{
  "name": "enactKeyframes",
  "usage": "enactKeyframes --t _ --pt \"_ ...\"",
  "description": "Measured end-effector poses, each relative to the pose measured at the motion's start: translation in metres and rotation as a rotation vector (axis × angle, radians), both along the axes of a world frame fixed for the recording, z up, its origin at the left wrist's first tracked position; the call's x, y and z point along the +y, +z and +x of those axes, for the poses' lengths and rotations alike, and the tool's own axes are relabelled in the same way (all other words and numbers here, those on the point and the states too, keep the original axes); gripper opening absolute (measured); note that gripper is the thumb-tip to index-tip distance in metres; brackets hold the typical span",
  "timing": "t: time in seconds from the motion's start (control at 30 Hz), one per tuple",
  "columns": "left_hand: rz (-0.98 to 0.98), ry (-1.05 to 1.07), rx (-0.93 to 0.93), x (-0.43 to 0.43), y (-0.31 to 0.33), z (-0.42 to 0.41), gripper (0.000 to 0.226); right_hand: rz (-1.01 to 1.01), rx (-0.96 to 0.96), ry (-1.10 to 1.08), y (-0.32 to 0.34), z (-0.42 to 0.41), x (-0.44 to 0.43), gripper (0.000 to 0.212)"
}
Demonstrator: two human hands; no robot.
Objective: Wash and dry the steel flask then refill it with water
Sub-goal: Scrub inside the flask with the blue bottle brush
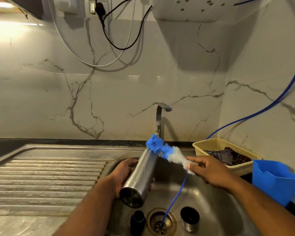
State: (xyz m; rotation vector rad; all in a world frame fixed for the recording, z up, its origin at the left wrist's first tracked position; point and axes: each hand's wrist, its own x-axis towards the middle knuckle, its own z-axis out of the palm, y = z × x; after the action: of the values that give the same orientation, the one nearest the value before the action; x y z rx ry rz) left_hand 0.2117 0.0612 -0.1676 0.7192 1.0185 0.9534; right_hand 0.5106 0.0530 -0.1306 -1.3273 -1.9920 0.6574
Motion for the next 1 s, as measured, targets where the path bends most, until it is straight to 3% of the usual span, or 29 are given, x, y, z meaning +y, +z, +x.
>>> enactKeyframes --t 0.1,0.23,0.3,0.4,0.57,0.73,0.87,1.0 --pt "0.005 -0.006 0.037 0.0 0.0 0.0 0.061 -0.118 0.017 0.094 0.005 0.004 -0.005 0.029" --pt "0.042 0.002 0.01 -0.003 -0.001 -0.003 0.082 -0.299 -0.047 0.252 0.018 0.009 -0.016 0.031" --pt "0.024 -0.008 -0.015 -0.006 0.001 -0.003 0.088 -0.232 -0.051 0.227 0.017 0.005 -0.015 0.031" --pt "-0.032 -0.01 -0.057 -0.009 0.005 -0.001 0.064 -0.044 -0.027 0.098 0.01 0.0 -0.009 0.03" --pt "-0.024 0.072 -0.013 -0.007 0.001 -0.003 0.059 -0.29 -0.038 0.24 0.011 0.01 -0.016 0.031" --pt "-0.001 0.069 0.009 -0.006 0.001 -0.003 0.059 -0.092 -0.043 0.128 0.009 0.005 -0.009 0.03" --pt "0.031 0.039 -0.008 -0.009 0.004 -0.001 0.061 -0.274 -0.024 0.246 0.009 0.01 -0.013 0.033" --pt "-0.003 0.008 -0.03 -0.011 0.006 0.0 0.058 -0.092 -0.049 0.143 0.007 0.003 -0.007 0.03"
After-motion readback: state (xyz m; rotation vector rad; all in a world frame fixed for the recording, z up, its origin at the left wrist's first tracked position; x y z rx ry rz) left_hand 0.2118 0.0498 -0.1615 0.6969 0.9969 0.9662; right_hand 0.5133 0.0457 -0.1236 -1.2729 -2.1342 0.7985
